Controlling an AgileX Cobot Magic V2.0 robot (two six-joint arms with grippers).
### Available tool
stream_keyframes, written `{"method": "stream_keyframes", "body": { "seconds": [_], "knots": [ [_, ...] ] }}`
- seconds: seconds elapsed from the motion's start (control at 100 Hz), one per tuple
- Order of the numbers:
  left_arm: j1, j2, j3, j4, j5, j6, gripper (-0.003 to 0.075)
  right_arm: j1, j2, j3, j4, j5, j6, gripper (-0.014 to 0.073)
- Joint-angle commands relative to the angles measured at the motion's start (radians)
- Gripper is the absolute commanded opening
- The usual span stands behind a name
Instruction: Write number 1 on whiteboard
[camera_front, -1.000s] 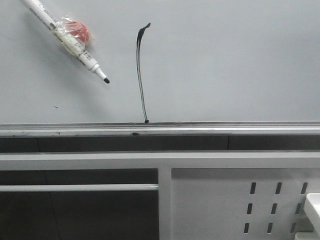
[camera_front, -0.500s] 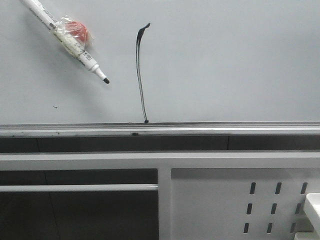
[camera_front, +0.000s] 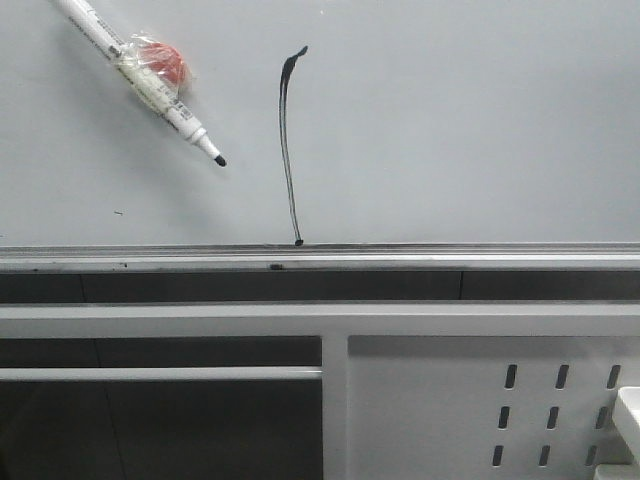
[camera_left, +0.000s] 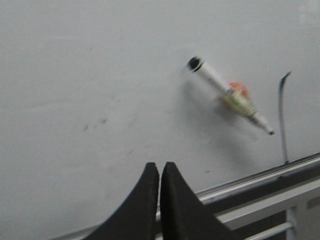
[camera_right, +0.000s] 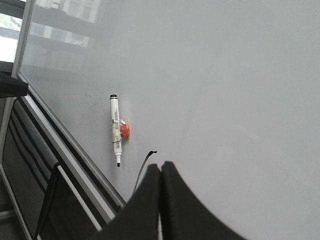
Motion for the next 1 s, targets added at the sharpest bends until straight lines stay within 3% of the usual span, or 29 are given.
{"method": "stream_keyframes", "body": {
  "seconds": [0.0,0.11,0.29,0.43,0.62,0.99],
  "knots": [
    [0.102,-0.028,0.022,0.016,-0.050,-0.102,-0.0020,-0.004,0.012,-0.023,0.000,-0.072,0.001,-0.0069],
    [0.193,-0.088,0.060,0.016,0.031,-0.133,-0.0020,-0.004,0.012,-0.023,0.000,-0.072,0.001,-0.0069],
    [0.273,-0.090,0.060,0.153,0.313,-0.133,-0.0020,-0.004,0.012,-0.023,0.000,-0.074,0.001,-0.0069],
    [0.300,-0.090,0.060,0.252,0.324,-0.117,-0.0020,-0.004,0.012,-0.023,0.000,-0.074,0.001,-0.0069],
    [0.302,-0.090,0.060,0.142,0.311,-0.117,-0.0020,-0.004,0.012,-0.023,0.000,-0.074,0.001,-0.0069],
    [0.302,-0.090,0.060,0.143,0.311,-0.117,-0.0020,-0.004,0.012,-0.023,0.000,-0.074,0.001,-0.0069]
  ]
}}
